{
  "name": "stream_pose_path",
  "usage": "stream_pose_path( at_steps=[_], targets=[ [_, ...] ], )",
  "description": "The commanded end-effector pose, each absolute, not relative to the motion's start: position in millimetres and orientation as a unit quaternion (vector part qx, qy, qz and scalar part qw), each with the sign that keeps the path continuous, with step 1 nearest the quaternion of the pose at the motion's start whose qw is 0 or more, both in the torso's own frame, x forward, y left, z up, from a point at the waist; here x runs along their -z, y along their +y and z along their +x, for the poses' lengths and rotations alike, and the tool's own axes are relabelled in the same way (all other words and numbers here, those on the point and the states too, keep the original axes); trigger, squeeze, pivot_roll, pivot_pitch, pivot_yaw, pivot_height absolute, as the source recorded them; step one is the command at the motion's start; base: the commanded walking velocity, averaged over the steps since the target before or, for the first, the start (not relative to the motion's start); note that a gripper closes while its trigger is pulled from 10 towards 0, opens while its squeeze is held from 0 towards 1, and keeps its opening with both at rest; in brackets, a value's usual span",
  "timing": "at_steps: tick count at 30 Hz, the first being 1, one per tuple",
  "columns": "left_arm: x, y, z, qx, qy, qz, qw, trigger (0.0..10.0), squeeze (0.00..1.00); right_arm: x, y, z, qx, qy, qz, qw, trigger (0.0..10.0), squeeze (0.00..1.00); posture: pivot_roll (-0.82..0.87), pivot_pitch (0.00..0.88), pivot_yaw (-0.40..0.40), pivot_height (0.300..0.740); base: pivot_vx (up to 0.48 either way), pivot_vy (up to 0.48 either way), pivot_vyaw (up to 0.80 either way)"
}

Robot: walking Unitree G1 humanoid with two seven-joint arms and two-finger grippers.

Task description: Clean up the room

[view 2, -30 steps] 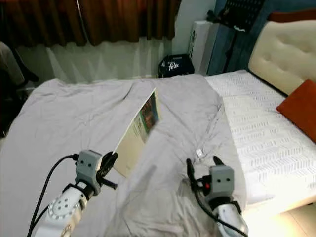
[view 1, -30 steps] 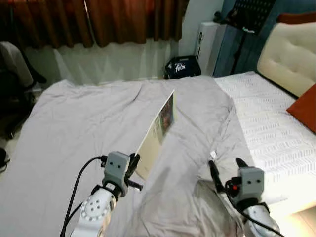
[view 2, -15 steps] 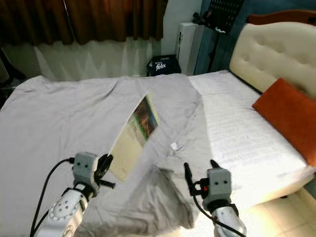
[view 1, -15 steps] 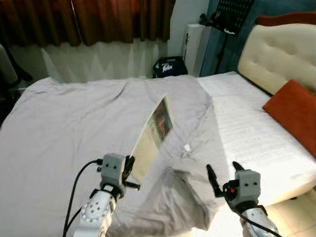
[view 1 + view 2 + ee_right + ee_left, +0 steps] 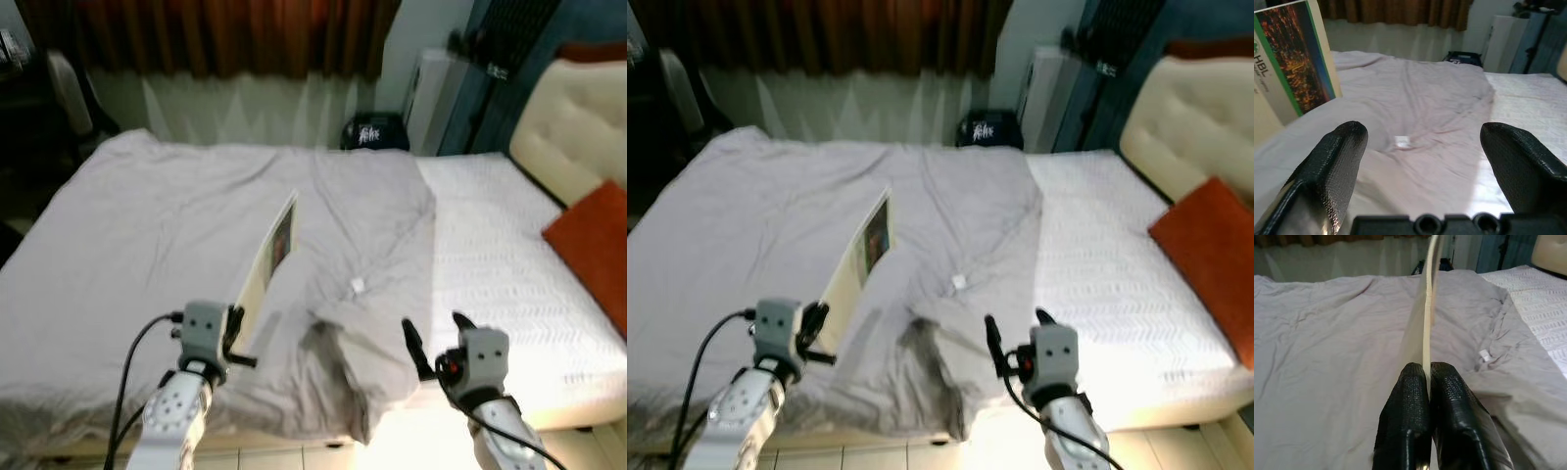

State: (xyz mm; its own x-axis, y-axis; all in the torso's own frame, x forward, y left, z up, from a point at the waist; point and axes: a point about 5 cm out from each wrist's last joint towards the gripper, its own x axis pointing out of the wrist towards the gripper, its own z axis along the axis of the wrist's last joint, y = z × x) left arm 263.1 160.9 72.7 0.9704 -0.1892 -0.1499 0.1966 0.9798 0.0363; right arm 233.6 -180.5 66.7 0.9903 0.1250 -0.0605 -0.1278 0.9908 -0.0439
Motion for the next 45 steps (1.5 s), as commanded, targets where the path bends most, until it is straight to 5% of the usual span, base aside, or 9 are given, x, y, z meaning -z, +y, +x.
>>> stream_pose_path(
  at_steps=[1, 14, 45],
  targets=[
    [-84, 153, 271, 0.112, 0.041, 0.016, 0.993, 10.0, 0.0, -66, -187, 234, -0.055, 0.032, -0.029, 0.998, 10.0, 0.0, 0.0, 0.0, -0.035, 0.74, 0.0, -0.461, 0.0],
    [-82, 163, 279, 0.095, 0.034, 0.056, 0.993, 10.0, 0.0, -65, -188, 231, -0.05, 0.032, -0.025, 0.998, 10.0, 0.0, -0.01, 0.0, -0.026, 0.74, 0.14, -0.42, 0.0],
    [-74, 150, 283, 0.098, 0.042, 0.072, 0.992, 10.0, 0.0, -60, -188, 224, -0.063, 0.044, -0.032, 0.997, 10.0, 0.0, -0.03, 0.0, -0.022, 0.74, 0.293, 0.029, 0.0]
  ],
)
